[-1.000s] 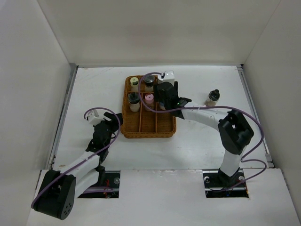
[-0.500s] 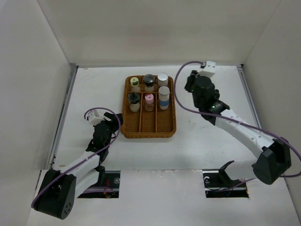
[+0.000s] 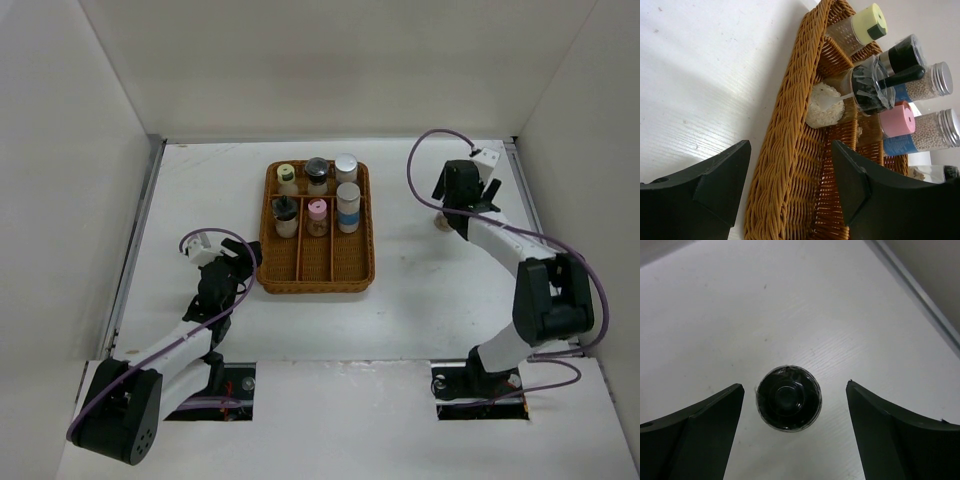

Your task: Organize the condiment bottles

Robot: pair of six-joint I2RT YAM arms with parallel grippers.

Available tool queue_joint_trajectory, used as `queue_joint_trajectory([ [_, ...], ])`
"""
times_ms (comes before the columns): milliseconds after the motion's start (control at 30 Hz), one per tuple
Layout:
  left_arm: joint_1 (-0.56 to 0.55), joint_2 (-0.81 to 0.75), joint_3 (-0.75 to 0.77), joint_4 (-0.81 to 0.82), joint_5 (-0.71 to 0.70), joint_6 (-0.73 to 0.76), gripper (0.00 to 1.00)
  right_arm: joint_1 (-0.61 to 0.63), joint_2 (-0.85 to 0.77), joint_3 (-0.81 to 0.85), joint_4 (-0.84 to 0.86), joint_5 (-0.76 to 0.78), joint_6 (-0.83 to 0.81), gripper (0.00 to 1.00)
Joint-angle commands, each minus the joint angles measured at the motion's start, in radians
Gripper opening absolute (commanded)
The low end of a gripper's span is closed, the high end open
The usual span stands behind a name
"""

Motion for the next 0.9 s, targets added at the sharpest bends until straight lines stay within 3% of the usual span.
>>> queue_joint_trajectory([
  [0,0.003,-0.004,0.015,0.043,0.007,0.007,0.64,-0.027,0.053,0.052,-0.001,-0.084,0.038,0.91],
  [167,0.007,-0.018,0.008,0.040,0.007,0.005,0.64,-0.044,0.125,0.052,0.034,-0.137,0.062,0.81],
  [333,0.003,-0.001,0.013,0.043,0.010,0.004,0.64,-0.042,0.104,0.023,0.076,-0.117,0.067,0.59],
  [400,0.000,0.002,0.016,0.043,0.004,0.005,0.64,-0.025,0.044,-0.001,0.089,-0.085,0.062,0.54],
  [633,0.003,-0.001,0.016,0.045,0.002,0.005,0.64,0.217,-0.194,-0.070,0.041,-0.060,0.056,0.52],
  [867,0.014,-0.016,0.010,0.043,-0.009,0.005,0.65,0.536,-0.305,-0.132,0.066,-0.082,0.045,0.50],
])
